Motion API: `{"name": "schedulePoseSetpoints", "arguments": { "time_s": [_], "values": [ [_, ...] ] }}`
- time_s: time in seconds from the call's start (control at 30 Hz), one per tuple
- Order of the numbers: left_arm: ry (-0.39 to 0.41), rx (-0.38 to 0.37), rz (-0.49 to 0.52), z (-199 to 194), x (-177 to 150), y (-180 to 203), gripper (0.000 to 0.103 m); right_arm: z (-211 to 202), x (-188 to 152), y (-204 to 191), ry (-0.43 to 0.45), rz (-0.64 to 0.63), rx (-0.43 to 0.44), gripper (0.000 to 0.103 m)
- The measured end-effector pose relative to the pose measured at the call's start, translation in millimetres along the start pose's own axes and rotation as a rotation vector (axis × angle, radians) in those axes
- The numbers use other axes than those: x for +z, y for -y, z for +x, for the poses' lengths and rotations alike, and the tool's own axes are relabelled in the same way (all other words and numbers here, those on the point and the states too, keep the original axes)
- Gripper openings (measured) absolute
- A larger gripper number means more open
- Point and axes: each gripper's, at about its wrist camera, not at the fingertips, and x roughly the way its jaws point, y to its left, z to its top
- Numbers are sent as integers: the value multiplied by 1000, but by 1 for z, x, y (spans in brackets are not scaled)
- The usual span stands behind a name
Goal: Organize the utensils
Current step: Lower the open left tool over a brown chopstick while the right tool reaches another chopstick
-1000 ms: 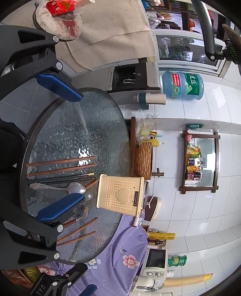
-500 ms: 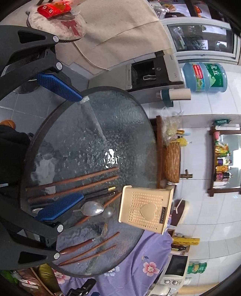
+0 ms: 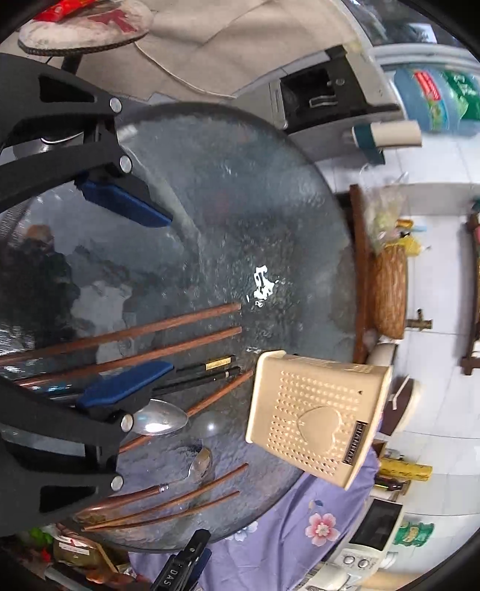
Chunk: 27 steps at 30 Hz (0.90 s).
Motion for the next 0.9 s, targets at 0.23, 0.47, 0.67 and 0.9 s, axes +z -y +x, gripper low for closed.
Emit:
{"name": "schedulePoseSetpoints", "arguments": {
  "time_s": [0.23,0.47,0.67,0.9],
  "values": [
    [-88,-34,18,31,19,7,47,19,11,-8,-58,-42,-20,59],
    [-156,-44,40,53,32,15,30,34,20,-12,-98,-42,-30,46],
    [-192,-27,51,66,35,17,26,41,24,-16,-126,-39,-33,42],
    [-209,-17,54,80,42,20,26,50,27,-19,-150,-15,-36,40]
  ]
}}
